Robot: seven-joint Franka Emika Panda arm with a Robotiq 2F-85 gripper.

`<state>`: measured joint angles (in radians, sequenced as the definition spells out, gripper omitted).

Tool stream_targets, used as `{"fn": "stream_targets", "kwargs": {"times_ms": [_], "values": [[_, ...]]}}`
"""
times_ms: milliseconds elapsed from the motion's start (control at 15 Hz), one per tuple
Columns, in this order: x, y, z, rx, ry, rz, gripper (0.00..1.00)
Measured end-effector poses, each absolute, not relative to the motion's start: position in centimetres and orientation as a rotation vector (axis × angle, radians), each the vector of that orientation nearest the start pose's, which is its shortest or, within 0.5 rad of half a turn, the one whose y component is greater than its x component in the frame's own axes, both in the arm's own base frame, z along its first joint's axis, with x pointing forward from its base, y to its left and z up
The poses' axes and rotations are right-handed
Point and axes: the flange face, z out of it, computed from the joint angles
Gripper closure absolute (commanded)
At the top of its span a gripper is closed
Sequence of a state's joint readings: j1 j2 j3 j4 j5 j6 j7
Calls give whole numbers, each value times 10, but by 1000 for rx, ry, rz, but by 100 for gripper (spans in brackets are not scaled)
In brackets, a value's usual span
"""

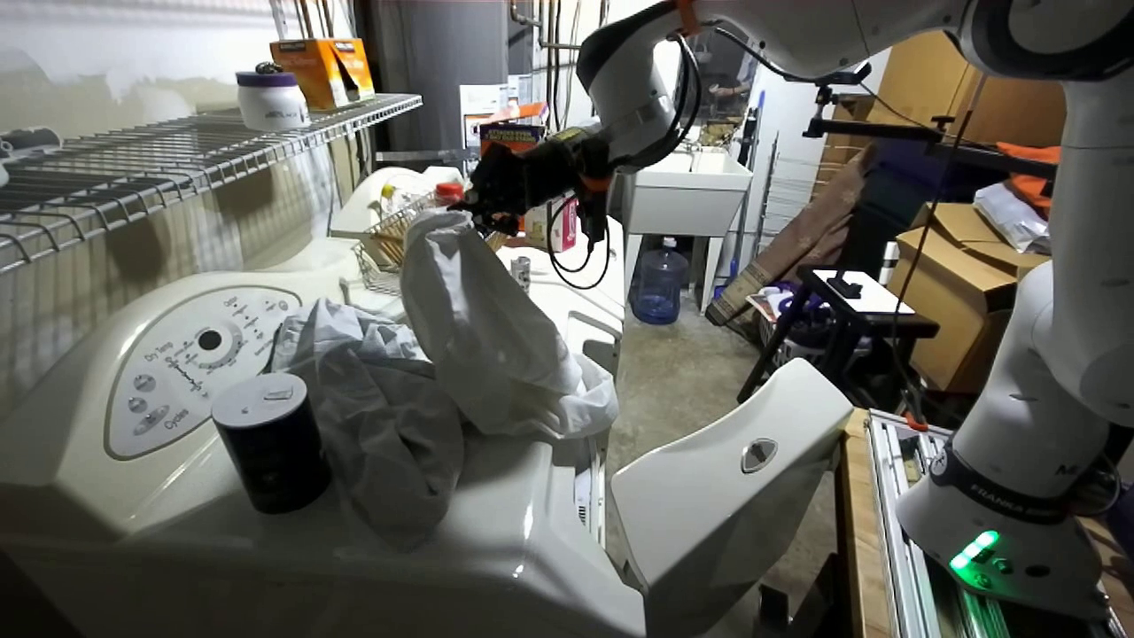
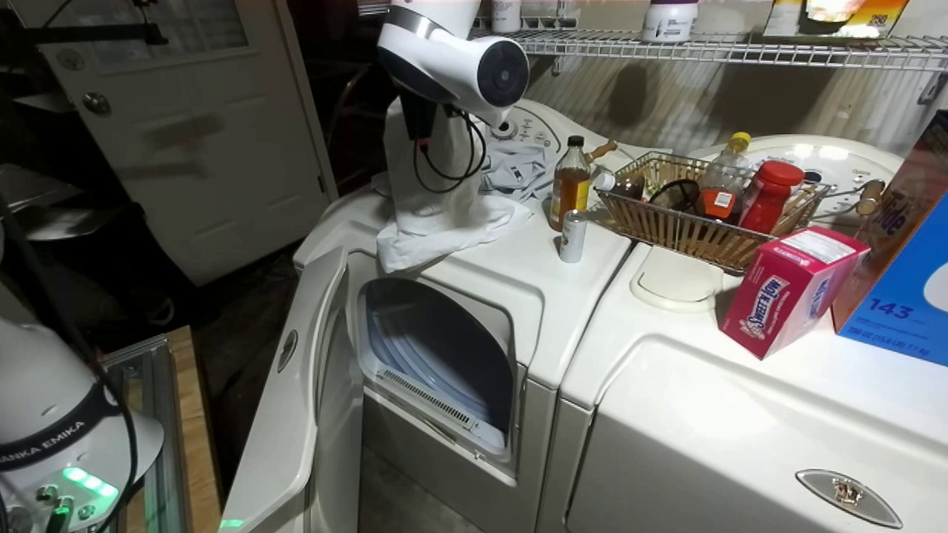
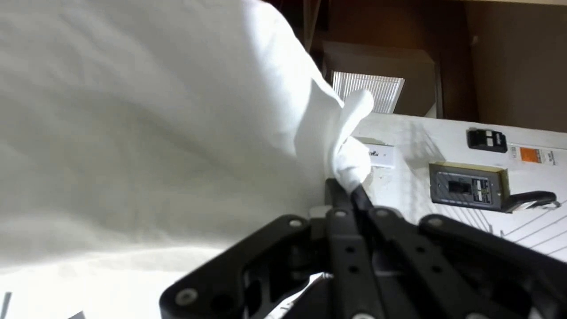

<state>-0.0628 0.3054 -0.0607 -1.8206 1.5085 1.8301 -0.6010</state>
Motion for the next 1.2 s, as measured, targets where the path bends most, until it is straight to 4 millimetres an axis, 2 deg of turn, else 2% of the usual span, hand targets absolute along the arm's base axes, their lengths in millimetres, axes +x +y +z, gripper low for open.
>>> {"fn": "stream_targets", "kwargs": {"times_ms": [333, 867, 1200], "values": [[630, -39, 379, -1856, 316, -307, 99], [610, -71, 321, -2085, 455, -324, 99], [605, -90, 297, -2246, 509, -369, 99]]}}
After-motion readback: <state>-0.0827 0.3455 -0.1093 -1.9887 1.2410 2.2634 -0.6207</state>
